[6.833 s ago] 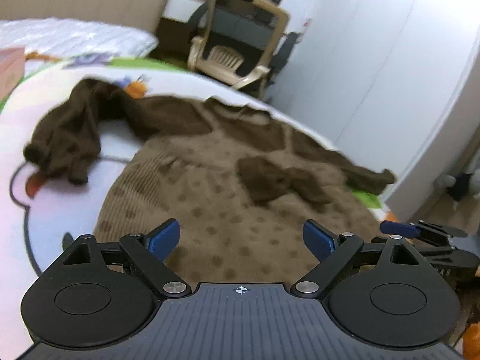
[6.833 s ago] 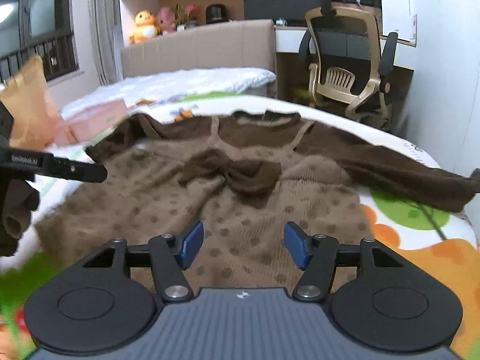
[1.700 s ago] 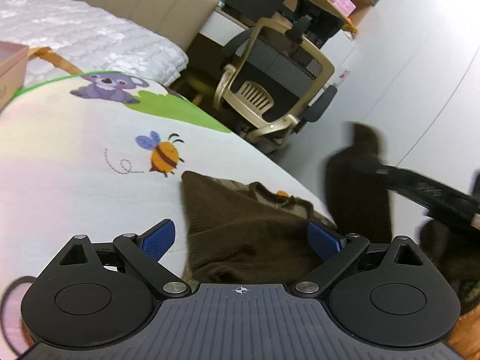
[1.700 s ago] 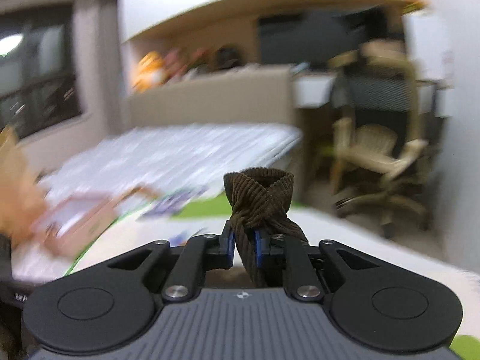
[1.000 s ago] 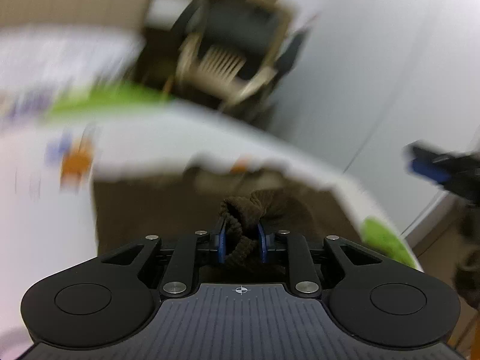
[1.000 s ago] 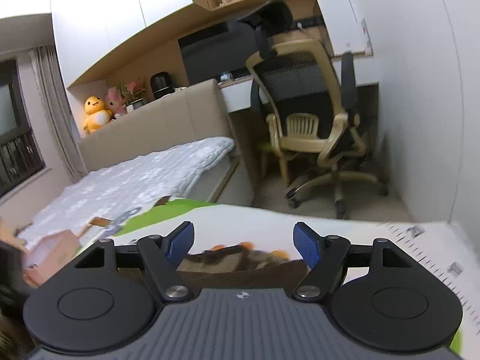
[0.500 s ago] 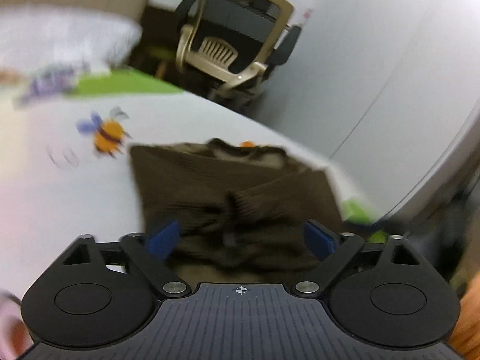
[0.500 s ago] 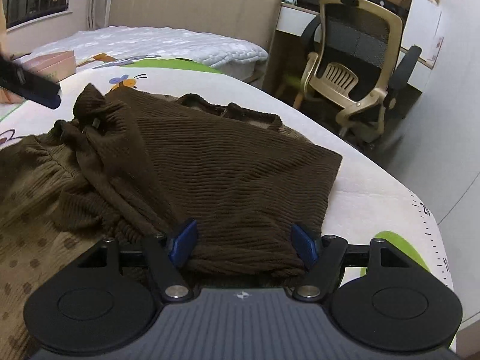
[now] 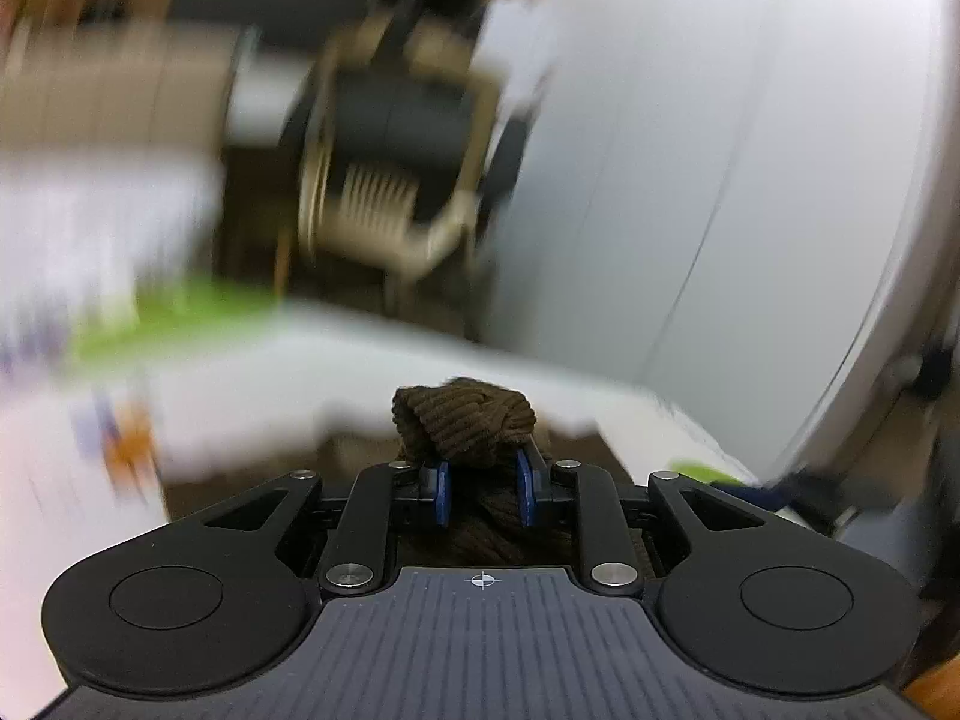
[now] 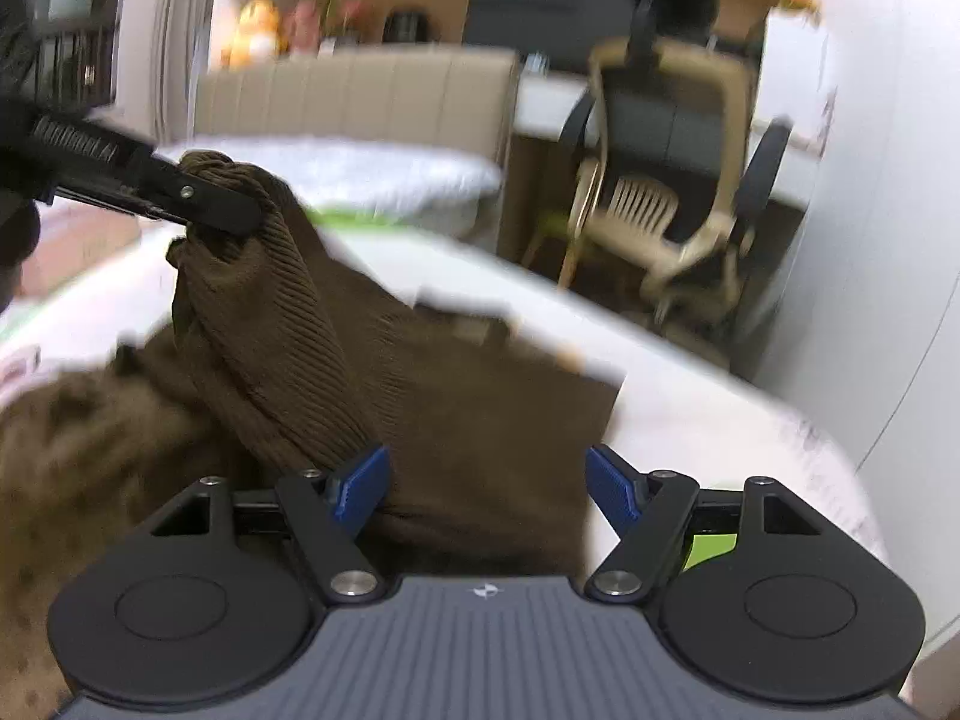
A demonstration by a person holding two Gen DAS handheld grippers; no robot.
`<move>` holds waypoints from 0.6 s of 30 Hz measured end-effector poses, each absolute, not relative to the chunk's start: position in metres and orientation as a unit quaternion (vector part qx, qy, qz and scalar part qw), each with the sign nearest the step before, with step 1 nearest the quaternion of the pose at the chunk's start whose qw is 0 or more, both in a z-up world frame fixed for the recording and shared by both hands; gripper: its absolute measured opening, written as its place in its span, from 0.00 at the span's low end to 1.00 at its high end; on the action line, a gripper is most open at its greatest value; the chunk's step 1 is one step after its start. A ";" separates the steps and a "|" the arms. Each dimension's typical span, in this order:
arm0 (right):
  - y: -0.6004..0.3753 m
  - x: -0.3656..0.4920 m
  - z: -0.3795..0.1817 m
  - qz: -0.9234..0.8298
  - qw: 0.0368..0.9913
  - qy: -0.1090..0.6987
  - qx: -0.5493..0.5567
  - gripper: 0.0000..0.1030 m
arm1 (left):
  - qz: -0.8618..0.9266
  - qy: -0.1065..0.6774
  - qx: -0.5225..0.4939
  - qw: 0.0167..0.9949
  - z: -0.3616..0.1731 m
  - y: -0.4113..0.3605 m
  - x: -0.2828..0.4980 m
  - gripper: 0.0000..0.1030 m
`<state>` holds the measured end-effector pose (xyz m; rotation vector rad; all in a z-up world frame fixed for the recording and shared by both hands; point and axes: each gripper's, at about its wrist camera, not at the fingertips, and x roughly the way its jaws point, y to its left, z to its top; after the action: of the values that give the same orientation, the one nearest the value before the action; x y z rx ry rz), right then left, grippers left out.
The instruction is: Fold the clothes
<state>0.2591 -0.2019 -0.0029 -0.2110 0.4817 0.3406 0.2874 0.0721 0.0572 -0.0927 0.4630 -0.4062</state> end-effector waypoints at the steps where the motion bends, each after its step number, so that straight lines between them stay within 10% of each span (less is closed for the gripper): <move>1: -0.200 0.262 0.003 0.164 0.955 0.226 -0.103 0.71 | -0.189 0.203 -0.023 0.960 0.056 0.075 0.284 0.23; 13: -0.189 0.326 -0.010 0.177 0.918 0.345 -0.081 0.65 | -0.101 0.320 -0.101 0.937 0.017 0.164 0.315 0.89; 18: -0.246 0.375 0.020 0.138 0.919 0.356 0.096 0.65 | -0.105 0.408 -0.268 0.867 0.011 0.198 0.376 0.89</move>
<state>0.3753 -0.2458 0.0201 0.1983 0.7325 0.2837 0.3763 0.1979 0.0109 -0.5611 0.8539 -0.2189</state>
